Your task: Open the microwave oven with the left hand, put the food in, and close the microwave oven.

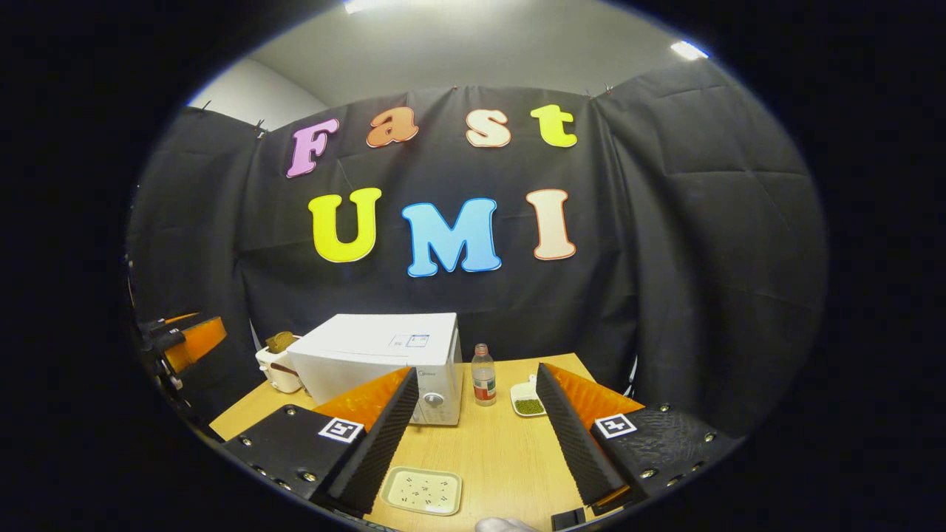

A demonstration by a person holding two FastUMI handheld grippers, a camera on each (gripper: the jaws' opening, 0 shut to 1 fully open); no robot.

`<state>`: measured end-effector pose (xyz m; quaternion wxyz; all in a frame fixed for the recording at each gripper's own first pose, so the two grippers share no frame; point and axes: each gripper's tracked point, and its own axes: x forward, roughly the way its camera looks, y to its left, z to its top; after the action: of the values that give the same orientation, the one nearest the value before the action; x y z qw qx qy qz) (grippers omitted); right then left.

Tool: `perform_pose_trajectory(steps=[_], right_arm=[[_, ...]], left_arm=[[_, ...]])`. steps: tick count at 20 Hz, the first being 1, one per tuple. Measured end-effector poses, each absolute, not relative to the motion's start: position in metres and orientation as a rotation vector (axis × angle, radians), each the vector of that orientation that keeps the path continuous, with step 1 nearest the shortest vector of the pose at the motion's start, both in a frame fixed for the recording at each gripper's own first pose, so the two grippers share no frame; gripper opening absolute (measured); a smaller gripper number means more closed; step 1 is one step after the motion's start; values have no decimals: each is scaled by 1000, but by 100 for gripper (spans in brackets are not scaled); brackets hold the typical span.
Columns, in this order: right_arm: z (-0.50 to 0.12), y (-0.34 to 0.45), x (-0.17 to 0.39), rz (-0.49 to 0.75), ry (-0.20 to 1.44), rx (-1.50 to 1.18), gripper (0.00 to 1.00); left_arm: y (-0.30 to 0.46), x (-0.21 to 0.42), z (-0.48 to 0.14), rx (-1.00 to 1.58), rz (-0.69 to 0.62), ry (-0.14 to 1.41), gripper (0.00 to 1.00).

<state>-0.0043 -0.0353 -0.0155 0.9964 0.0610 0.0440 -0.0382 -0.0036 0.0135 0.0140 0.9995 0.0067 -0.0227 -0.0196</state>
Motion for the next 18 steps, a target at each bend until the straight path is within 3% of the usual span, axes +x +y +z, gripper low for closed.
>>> perform_pose_trajectory(steps=[18], right_arm=[[12, -33, -25, -112, -11, 119, 98]], left_arm=[[6, -31, 22, 13, -68, -61, 97]])
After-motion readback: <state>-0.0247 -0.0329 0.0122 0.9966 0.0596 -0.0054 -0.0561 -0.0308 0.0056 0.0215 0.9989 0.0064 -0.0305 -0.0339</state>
